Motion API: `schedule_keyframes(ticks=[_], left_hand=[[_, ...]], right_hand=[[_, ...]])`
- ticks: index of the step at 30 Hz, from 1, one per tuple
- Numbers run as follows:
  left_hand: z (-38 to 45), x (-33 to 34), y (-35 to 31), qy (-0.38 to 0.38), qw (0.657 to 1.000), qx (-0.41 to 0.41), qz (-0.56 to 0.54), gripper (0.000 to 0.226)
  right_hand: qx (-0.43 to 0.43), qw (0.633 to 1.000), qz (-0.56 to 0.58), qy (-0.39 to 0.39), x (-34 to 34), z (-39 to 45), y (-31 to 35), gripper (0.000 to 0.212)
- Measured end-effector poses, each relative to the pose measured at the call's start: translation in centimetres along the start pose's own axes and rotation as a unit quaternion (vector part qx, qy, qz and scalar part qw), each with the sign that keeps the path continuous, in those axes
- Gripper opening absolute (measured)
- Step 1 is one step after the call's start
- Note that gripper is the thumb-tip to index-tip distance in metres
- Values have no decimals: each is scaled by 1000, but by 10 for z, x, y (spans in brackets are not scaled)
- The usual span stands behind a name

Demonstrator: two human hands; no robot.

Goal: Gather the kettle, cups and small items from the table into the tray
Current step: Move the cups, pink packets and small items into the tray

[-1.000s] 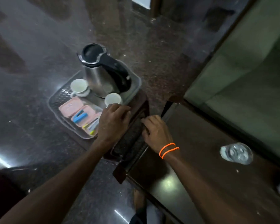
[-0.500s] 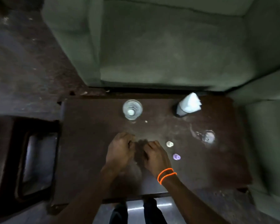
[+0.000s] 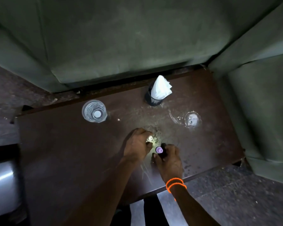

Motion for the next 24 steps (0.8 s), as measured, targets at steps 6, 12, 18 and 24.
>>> schedule_keyframes(ticks=[6, 12, 18, 24], left_hand=[[1, -12, 8, -35, 999, 9, -30, 20], [-25, -73, 47, -123, 989, -37, -75, 21], [-87, -152, 133, -222, 955, -134, -142, 20], [-179, -226, 231, -334, 901, -216, -175, 19]], right_hand=[[-72, 997, -7, -14, 8, 19, 16, 10], [-178, 983, -8, 29, 23, 24, 79, 7], [-310, 947, 38, 81, 64, 4, 192, 13], [-455, 872, 73, 164, 130, -58, 322, 12]])
Point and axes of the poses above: each hand's wrist, its own z-axis towards the middle knuckle, its own x-axis out of the palm, y = z × x, the point moved 6 cm from there along z, towards the middle knuckle, and after that the axes turned 15 degrees about -x, right-handed, at the moved point
